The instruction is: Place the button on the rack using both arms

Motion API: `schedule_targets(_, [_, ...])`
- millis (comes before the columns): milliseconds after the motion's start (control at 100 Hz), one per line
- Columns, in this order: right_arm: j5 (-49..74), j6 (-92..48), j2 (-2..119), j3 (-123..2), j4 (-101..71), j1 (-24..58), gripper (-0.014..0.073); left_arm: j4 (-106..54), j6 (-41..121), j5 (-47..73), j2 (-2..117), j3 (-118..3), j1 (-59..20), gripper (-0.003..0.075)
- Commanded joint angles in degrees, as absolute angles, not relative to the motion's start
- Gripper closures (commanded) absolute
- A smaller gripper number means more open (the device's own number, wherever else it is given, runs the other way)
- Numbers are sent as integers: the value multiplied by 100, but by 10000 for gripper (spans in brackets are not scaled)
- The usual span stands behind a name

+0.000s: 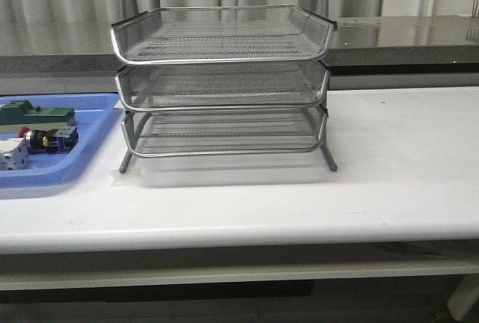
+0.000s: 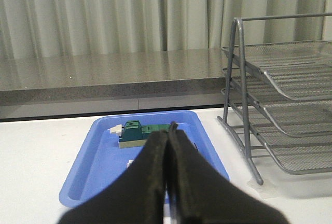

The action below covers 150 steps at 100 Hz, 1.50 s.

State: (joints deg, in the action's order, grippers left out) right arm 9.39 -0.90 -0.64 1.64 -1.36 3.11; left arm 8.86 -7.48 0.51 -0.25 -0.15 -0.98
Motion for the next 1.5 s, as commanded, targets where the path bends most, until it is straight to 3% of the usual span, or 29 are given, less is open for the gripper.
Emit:
schedule_targets(0, [323,-94,-169,42,-94,275,653,870,-806,-400,-207,296,-90,741])
schedule_targets(270, [-289,-89,-152,-239,-378,275,653,870,-806,-400,-207,296,-90,741])
schedule_targets(450, [687,-89,276,-1228,-701,275,653,870,-806,-400,-207,296,-90,741])
schedule_targets(1000, [3237,-89,4072,-4304,-1418,275,653,870,-806,-400,-207,296,-90,741])
schedule_targets(1490, [3061,-94,6481,-4643,-3360,275,653,870,-806,-400,-207,296,-90,741])
